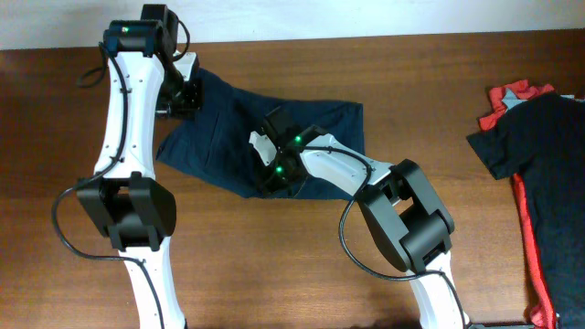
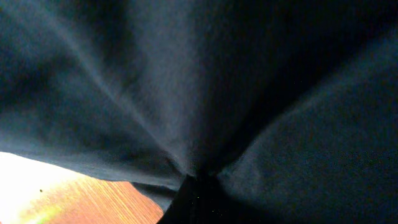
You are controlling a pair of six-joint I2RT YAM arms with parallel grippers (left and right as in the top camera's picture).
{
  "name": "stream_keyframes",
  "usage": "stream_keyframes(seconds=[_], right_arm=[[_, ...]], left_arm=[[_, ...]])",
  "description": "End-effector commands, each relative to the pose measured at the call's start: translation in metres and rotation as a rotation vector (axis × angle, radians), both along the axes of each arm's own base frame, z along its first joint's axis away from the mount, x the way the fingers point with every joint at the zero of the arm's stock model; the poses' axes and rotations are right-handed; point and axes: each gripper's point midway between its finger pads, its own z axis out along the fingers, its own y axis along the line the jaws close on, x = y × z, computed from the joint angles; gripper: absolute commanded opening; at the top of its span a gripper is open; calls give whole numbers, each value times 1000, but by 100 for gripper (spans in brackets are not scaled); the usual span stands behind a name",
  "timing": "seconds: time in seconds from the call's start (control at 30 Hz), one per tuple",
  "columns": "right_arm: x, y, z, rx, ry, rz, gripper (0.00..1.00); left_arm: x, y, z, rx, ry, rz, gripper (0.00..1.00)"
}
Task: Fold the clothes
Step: 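Fold the right half leftward over the left half with the right gripper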
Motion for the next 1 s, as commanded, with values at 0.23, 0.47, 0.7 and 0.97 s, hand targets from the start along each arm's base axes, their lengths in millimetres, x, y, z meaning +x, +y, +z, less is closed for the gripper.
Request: stream_keyframes(seconds=[0.23, 0.47, 0.7, 0.97], right_arm=[[61, -32, 113, 58, -19, -137, 4], [98, -47, 86, 84, -61, -210, 4], [97, -16, 34, 102, -25, -176, 4], [104, 9, -4, 133, -52, -159, 4]], left_arm=[[2, 2, 22, 7, -49, -5, 3], [0, -2, 21, 6, -40, -14, 4], [-4, -23, 21, 6, -36, -60, 4], [-14, -34, 20, 6, 1, -67, 4]])
